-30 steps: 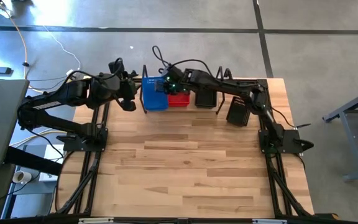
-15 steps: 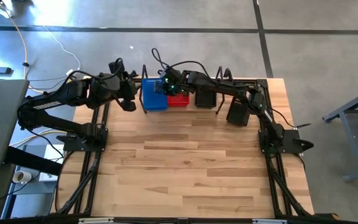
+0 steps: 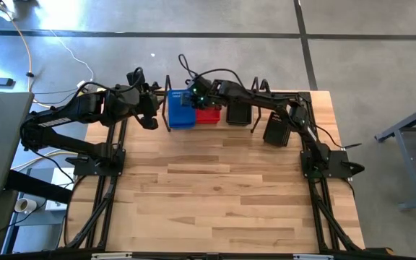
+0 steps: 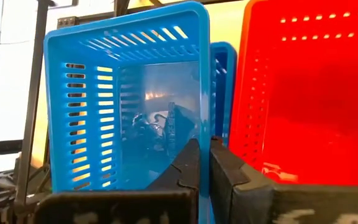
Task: Stack baskets on shelf by color
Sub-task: Stack the blue bin on top of the blue bin on the shelf
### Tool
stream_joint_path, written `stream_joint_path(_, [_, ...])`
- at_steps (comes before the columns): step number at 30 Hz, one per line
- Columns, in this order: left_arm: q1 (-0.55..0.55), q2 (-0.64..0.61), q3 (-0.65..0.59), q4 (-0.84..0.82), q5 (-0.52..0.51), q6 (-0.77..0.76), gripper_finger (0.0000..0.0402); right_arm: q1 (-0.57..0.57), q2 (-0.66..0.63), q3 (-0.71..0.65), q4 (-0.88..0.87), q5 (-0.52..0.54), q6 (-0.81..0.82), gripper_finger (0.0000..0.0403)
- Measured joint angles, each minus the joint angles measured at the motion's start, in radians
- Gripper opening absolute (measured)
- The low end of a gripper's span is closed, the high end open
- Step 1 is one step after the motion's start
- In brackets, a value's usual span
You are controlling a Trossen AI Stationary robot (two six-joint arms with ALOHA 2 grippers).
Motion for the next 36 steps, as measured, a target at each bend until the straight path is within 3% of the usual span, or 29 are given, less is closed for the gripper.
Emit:
stream_joint_path(17, [0.000,0.000,0.000,0.000,0.000,-0.003,0.0188,-0.001,-0.002,0.009,0.001,0.012,-0.099,0.0098])
stream_joint_path(29, [0.000,-0.010,0.001,-0.083,-0.008,-0.139,0.0188,0.061,-0.005,0.097,-0.046,-0.213,-0.458,0.0103])
stream_joint_path(36, [0.000,-0.039,0.001,-0.077,-0.072,-0.168,0.0188,0.144,-0.005,0.097,-0.031,-0.205,-0.663,0.0103])
